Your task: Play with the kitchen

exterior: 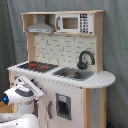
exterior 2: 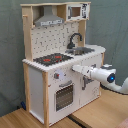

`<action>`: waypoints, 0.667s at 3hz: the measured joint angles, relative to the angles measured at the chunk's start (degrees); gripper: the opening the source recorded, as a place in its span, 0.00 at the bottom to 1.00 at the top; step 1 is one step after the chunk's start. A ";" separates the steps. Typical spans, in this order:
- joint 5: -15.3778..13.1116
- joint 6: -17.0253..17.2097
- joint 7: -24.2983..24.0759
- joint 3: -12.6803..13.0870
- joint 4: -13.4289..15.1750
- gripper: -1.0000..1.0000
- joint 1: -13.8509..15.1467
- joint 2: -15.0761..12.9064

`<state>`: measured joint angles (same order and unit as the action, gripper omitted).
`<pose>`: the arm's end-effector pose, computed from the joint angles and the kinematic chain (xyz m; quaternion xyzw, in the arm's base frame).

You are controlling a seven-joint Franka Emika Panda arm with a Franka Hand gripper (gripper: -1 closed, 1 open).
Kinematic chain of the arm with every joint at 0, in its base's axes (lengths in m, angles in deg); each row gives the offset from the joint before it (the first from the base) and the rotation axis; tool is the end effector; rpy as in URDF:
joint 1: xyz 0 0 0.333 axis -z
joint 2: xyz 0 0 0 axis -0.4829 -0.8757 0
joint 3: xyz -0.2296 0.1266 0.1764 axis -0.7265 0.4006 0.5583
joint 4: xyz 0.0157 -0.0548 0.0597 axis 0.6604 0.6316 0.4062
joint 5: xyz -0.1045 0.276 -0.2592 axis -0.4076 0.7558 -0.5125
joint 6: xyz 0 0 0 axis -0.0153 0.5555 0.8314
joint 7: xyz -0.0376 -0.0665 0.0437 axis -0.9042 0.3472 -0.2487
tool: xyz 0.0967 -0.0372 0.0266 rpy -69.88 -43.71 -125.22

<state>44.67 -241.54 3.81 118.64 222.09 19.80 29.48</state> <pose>0.3473 0.3362 0.3350 0.4221 0.5917 0.4179 0.5451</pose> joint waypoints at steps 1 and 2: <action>0.00 0.14 1.43 0.72 -1.20 1.00 0.13 0.21; 0.00 0.16 1.43 0.72 -1.22 0.00 0.14 0.21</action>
<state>44.67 -241.38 5.24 119.36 220.88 19.94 29.69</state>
